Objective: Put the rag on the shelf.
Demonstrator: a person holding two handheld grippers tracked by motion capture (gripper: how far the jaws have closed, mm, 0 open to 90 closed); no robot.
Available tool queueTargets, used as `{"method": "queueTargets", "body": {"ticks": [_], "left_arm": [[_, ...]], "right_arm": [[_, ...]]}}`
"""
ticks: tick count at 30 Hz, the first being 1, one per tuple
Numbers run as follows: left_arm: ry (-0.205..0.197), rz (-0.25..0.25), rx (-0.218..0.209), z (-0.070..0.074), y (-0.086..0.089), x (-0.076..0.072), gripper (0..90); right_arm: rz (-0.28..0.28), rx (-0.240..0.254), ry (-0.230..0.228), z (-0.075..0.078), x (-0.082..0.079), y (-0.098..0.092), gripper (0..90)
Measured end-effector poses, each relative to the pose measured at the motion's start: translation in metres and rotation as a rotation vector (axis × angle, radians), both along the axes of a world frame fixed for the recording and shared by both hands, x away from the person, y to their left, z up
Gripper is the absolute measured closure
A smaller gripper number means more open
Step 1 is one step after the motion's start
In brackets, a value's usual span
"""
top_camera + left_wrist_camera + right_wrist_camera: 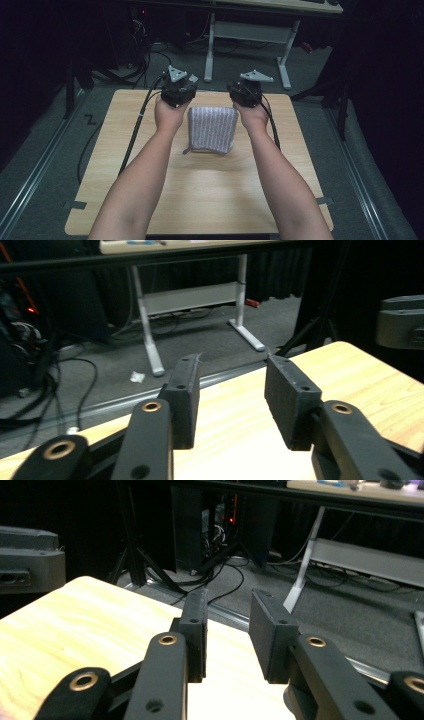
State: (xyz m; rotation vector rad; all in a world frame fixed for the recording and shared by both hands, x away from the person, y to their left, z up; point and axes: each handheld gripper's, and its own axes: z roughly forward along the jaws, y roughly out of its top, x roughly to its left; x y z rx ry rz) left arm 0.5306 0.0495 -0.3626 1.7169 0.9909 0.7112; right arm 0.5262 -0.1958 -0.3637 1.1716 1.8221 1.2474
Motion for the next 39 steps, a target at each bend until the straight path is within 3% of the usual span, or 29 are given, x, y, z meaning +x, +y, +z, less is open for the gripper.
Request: {"method": "queueTargets", "body": {"ticks": [4,11,16,17,18,20,23,24,27,29,31,35,39], "left_arm": [[0.0,-0.005,-0.041,-0.001,0.006,-0.014,54.5],[-0.026,-0.048,-0.051,0.002,0.012,-0.038,51.2],[-0.031,-0.073,-0.035,0.005,0.015,-0.057,49.6],[-0.042,-0.083,-0.039,0.005,0.016,-0.063,49.6],[-0.05,-0.083,-0.047,0.005,0.018,-0.068,49.3],[-0.037,-0.09,-0.055,0.003,0.02,-0.075,49.3],[-0.041,-0.093,-0.032,-0.002,0.024,-0.084,50.5],[-0.034,-0.092,-0.018,-0.004,0.026,-0.087,51.0],[-0.004,-0.113,-0.046,-0.009,0.034,-0.095,52.9],[-0.017,-0.123,-0.049,-0.012,0.039,-0.104,54.4],[-0.021,-0.134,-0.041,-0.015,0.042,-0.111,54.2],[-0.003,-0.15,-0.06,-0.025,0.051,-0.124,54.5],[0.015,-0.157,-0.031,-0.037,0.053,-0.131,53.9]], "right_arm": [[0.013,-0.001,-0.026,0.005,-0.015,-0.002,70.2],[0.019,0.0,-0.056,0.011,-0.04,-0.009,69.6],[0.037,-0.016,-0.08,0.01,-0.064,-0.011,65.1],[0.037,-0.016,-0.08,0.01,-0.064,-0.011,65.1],[0.04,-0.021,-0.098,0.008,-0.074,-0.012,63.8],[0.04,-0.022,-0.101,0.008,-0.077,-0.012,63.7],[0.032,-0.026,-0.112,0.005,-0.09,-0.013,63.7],[0.033,-0.029,-0.112,0.004,-0.093,-0.014,63.9],[0.046,-0.035,-0.115,0.001,-0.103,-0.016,62.5],[0.053,-0.019,-0.095,-0.001,-0.109,-0.018,62.5],[0.046,-0.03,-0.103,-0.005,-0.119,-0.021,62.8],[0.047,-0.048,-0.092,-0.01,-0.125,-0.022,60.8],[0.056,-0.067,-0.065,-0.021,-0.131,-0.022,53.8]]}}
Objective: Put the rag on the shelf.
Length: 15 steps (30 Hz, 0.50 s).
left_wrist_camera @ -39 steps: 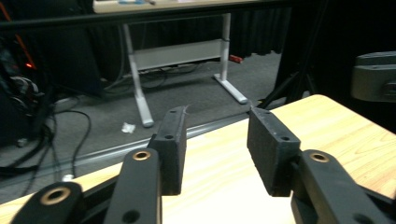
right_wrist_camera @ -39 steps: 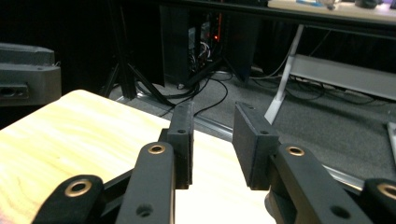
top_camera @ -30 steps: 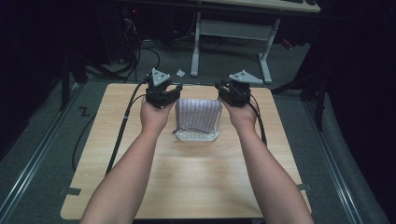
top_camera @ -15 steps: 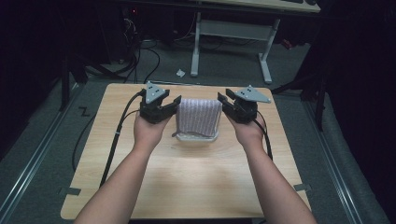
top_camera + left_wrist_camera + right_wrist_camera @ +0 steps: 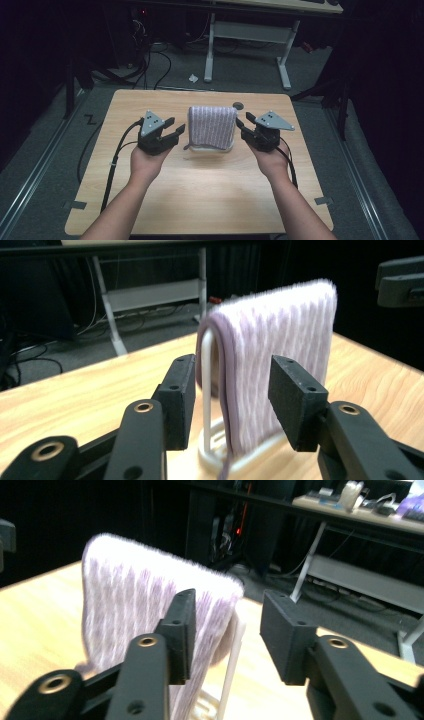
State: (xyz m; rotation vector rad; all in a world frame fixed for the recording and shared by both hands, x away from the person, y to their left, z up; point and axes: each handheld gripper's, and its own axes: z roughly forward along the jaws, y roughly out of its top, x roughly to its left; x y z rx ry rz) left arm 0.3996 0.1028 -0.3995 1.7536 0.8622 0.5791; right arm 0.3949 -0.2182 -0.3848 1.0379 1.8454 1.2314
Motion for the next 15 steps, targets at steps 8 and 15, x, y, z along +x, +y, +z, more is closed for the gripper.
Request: {"method": "queueTargets", "body": {"ticks": [8,15], "left_arm": [[0.068,-0.016,0.046,-0.04,0.0,-0.012,52.1],[0.161,-0.04,0.09,-0.074,0.002,-0.024,51.2]], "right_arm": [[0.016,-0.007,0.051,-0.029,-0.013,-0.001,49.7],[0.014,-0.04,0.113,-0.063,-0.024,-0.001,47.7]]}}
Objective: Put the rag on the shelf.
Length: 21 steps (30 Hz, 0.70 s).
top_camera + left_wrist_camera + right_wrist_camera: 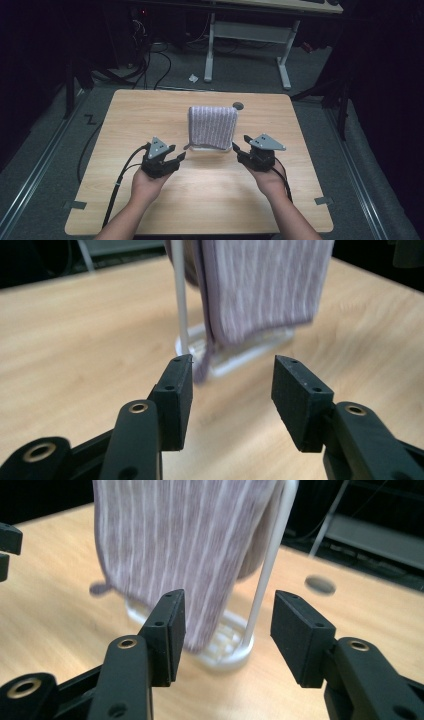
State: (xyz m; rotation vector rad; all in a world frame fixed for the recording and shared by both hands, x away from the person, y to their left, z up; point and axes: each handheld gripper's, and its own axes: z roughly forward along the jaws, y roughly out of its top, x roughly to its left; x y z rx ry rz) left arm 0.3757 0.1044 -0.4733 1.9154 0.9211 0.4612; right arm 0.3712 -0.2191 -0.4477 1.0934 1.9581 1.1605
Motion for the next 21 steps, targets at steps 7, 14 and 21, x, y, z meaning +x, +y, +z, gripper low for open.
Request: {"method": "queueTargets", "body": {"ticks": [7,14,21], "left_arm": [[0.07,-0.061,0.056,-0.025,0.003,-0.017,49.3],[0.083,-0.068,0.06,-0.042,0.028,-0.046,46.7],[0.142,-0.001,-0.053,-0.051,0.054,-0.065,47.6]], "right_arm": [[0.004,-0.033,0.061,-0.034,-0.015,0.002,46.7],[0.007,-0.096,0.103,-0.067,-0.042,0.003,45.0],[0.039,-0.127,0.144,-0.075,-0.071,0.0,44.6]]}}
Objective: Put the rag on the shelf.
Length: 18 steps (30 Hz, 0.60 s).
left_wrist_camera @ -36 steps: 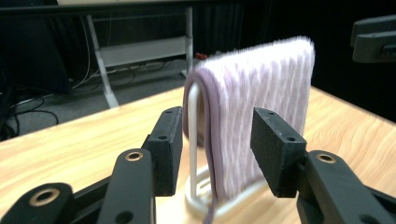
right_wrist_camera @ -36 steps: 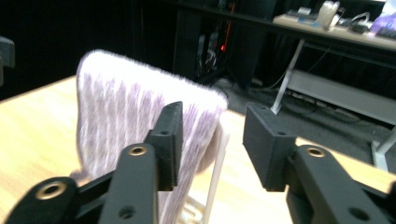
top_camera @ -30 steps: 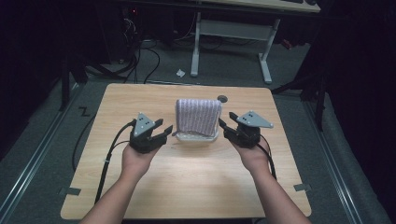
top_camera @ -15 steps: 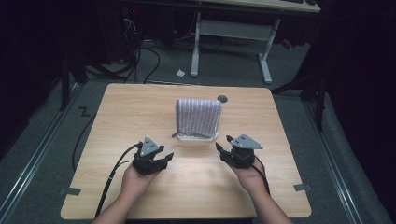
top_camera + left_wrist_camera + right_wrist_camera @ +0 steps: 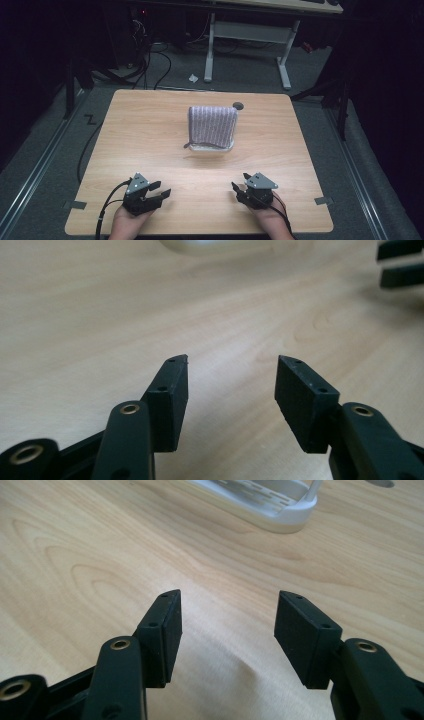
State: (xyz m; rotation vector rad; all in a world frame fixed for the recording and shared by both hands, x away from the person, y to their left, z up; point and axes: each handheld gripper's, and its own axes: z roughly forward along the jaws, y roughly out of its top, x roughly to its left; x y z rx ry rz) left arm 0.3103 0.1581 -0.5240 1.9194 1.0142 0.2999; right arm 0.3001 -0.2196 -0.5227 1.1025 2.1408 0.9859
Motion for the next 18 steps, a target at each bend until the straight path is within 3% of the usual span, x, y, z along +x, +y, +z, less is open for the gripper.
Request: {"method": "queueTargets", "body": {"ticks": [2,5,7,12,18], "left_arm": [[0.016,-0.01,0.016,-0.003,-0.002,0.003,47.2],[0.009,-0.033,0.109,-0.009,-0.009,0.003,46.1],[0.005,-0.044,0.121,-0.01,-0.011,0.003,46.0],[-0.01,-0.043,0.123,-0.01,-0.013,0.003,45.9],[-0.013,-0.034,0.092,-0.007,-0.011,0.007,46.0]], "right_arm": [[0.002,-0.004,0.012,-0.001,0.002,0.001,44.4],[-0.006,0.009,0.033,-0.005,0.006,0.001,44.4],[-0.005,0.008,0.035,-0.006,0.008,0.001,44.4],[0.002,0.016,0.045,-0.007,0.008,0.0,44.4],[-0.011,0.026,0.036,-0.005,0.005,-0.006,44.5]]}}
